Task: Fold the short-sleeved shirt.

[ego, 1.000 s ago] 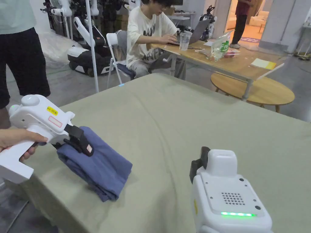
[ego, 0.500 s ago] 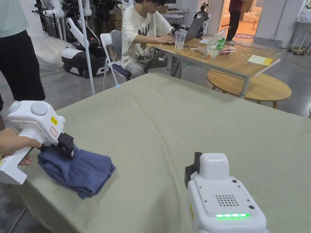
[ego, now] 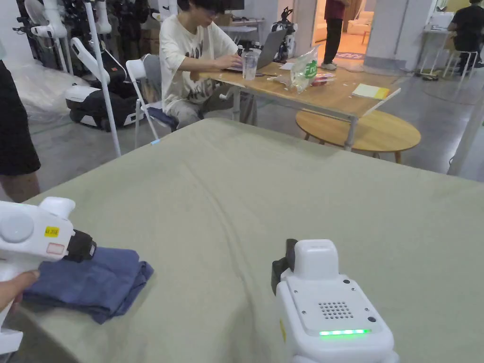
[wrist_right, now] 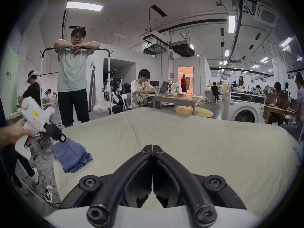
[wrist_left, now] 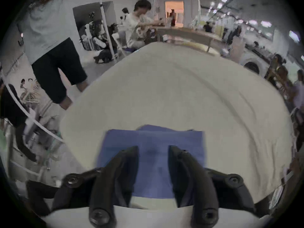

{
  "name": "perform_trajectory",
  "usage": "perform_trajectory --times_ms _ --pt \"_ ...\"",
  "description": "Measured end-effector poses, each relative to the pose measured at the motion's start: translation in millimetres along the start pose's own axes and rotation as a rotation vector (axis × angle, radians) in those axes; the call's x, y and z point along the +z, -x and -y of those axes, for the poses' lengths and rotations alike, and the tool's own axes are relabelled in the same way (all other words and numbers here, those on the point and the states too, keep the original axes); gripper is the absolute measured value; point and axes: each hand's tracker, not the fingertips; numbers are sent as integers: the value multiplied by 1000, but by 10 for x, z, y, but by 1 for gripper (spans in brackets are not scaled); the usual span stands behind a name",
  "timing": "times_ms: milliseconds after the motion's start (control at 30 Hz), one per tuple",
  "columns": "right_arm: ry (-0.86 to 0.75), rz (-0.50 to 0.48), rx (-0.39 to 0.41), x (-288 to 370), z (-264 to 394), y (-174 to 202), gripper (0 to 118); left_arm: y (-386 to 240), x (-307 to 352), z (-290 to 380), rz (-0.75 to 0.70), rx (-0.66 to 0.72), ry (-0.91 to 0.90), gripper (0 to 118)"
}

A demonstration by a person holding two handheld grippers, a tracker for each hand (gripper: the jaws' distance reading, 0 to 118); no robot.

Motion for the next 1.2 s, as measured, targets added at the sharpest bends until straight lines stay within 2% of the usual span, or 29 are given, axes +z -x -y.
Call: perform_trajectory --times_ms 67,100,133,200,267,333,633,833,1033,1200 --pt "0 22 -6 21 21 -110 0 -145 -166 143 30 -6 -46 8" --pt "3 40 -7 32 32 -175 0 -324 -169 218 0 -36 -118 8" --pt "3 48 -8 42 43 -228 0 -455 -169 267 -17 -64 -154 2" --pt "13 85 -13 77 75 -374 0 -751 -213 379 22 -66 -196 0" --pt "20 117 -23 126 105 -520 0 -922 -196 432 96 -27 -254 0" --pt "24 146 -31 199 133 -677 0 -1436 -58 526 127 -29 -262 0" --pt "9 321 -75 748 192 -1453 0 -2755 74 637 279 -77 -495 0" --pt "-19 452 -124 1157 212 -1997 0 -3544 196 613 382 -117 -558 0" --pt "-49 528 -110 1429 188 -2345 0 -3955 246 619 414 -131 -580 0" --pt "-64 563 -102 1531 193 -2464 0 -4050 312 649 405 -153 -588 0"
